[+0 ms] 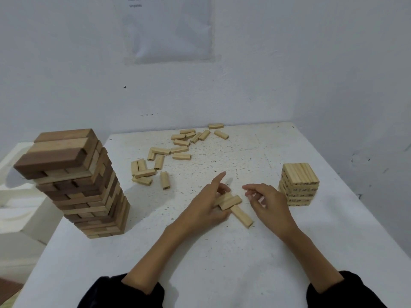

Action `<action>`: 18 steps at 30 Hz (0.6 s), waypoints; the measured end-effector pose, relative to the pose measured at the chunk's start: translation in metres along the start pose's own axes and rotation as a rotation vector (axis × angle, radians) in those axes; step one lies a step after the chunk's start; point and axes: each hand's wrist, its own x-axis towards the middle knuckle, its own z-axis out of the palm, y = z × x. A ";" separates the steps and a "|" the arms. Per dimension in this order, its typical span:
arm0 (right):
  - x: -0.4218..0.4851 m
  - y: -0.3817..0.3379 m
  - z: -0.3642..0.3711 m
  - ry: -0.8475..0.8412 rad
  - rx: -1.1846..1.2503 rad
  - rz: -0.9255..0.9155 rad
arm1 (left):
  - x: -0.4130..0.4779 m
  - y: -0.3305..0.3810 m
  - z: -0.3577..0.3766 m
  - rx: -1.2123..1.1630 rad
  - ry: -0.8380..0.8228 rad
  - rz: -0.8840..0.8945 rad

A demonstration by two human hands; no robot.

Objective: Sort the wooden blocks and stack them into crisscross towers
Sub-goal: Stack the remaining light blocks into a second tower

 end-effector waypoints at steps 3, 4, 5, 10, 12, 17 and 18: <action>-0.005 -0.006 -0.006 -0.059 0.025 0.005 | 0.002 -0.006 -0.011 0.021 -0.047 0.010; -0.006 -0.009 -0.011 -0.099 0.055 0.027 | 0.002 -0.007 -0.013 0.037 -0.036 0.010; -0.008 -0.010 -0.016 -0.159 0.078 0.050 | 0.001 -0.009 -0.013 0.050 -0.020 0.011; -0.016 -0.012 -0.019 -0.389 -0.048 0.022 | 0.001 -0.017 -0.013 0.029 0.005 0.031; -0.015 -0.012 -0.017 -0.367 -0.031 0.006 | 0.003 -0.019 -0.013 0.019 -0.007 0.042; -0.015 -0.013 -0.020 -0.294 0.065 -0.003 | -0.002 -0.024 -0.015 -0.029 0.050 0.055; -0.016 -0.012 -0.021 -0.290 0.090 -0.004 | -0.003 -0.025 -0.017 -0.017 0.073 0.077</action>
